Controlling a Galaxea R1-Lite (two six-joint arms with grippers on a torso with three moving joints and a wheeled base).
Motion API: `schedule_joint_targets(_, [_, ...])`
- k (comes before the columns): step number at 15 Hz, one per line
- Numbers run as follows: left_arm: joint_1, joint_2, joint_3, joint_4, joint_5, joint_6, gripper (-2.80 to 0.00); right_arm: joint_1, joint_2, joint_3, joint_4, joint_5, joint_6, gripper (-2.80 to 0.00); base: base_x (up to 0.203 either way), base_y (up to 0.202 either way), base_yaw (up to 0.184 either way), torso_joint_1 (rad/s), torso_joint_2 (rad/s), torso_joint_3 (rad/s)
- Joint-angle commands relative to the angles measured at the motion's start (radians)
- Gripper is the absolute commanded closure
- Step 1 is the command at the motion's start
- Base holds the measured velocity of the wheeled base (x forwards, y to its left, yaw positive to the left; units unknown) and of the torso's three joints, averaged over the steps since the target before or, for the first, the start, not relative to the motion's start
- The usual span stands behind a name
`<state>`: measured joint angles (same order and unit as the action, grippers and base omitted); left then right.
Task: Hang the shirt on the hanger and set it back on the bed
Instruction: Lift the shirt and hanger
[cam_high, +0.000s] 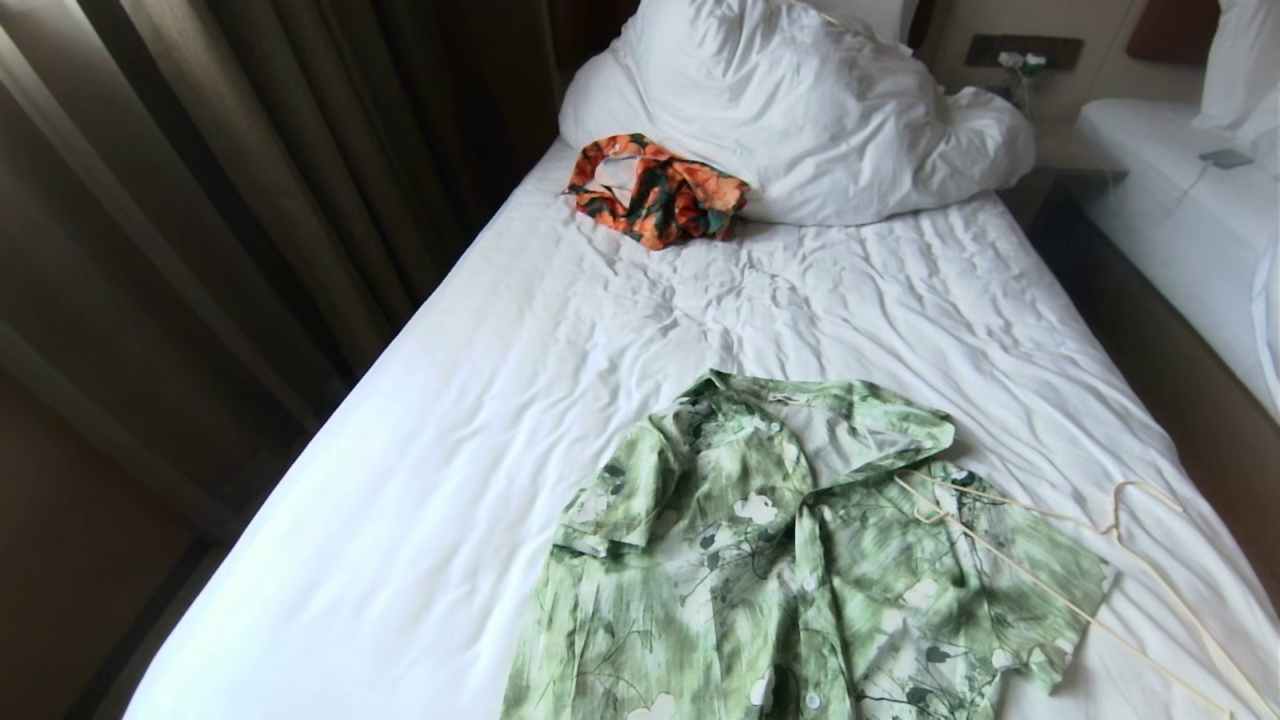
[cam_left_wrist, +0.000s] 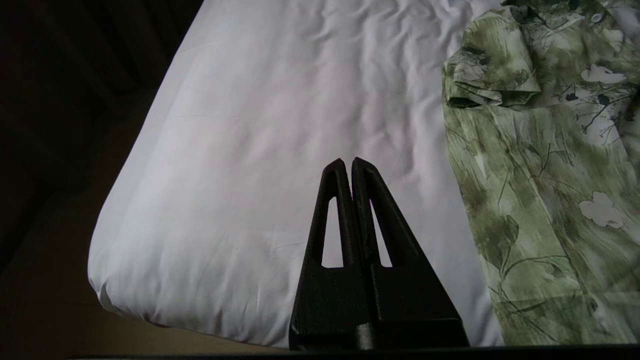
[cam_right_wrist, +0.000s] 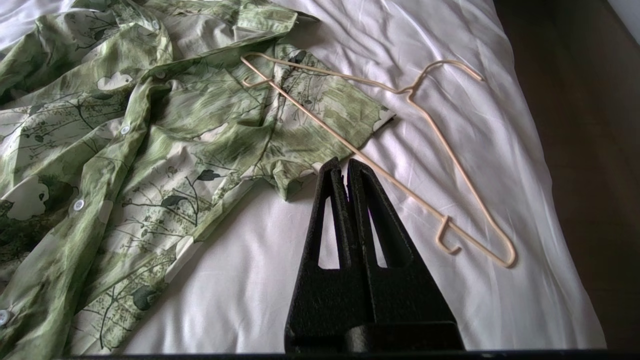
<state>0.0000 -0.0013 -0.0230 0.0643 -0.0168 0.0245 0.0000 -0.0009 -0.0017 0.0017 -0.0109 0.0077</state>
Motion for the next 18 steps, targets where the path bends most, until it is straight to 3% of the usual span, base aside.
schedule_joint_targets(1, [0.0, 0.001, 0.0, 0.0, 0.0, 0.0, 0.0, 0.0, 0.001, 0.0, 0.0, 0.0, 0.0, 0.0, 0.0, 0.0, 0.0, 0.0, 0.0, 0.0])
schedule_joint_targets(7, [0.0, 0.001, 0.0, 0.0, -0.001, 0.0, 0.0, 0.0, 0.001, -0.003, 0.002, -0.001, -0.001, 0.0, 0.0, 0.0, 0.0, 0.0, 0.0, 0.0])
schedule_joint_targets(10, [0.0, 0.001, 0.0, 0.0, 0.0, 0.0, 0.0, 0.0, 0.027, -0.099, 0.047, 0.005, -0.002, 0.0, 0.0, 0.0, 0.0, 0.0, 0.0, 0.0])
schedule_joint_targets(18, [0.0, 0.001, 0.0, 0.0, 0.0, 0.0, 0.0, 0.004, 0.547, -0.378, 0.077, 0.003, 0.036, 0.0, 0.0, 0.0, 0.0, 0.0, 0.0, 0.0])
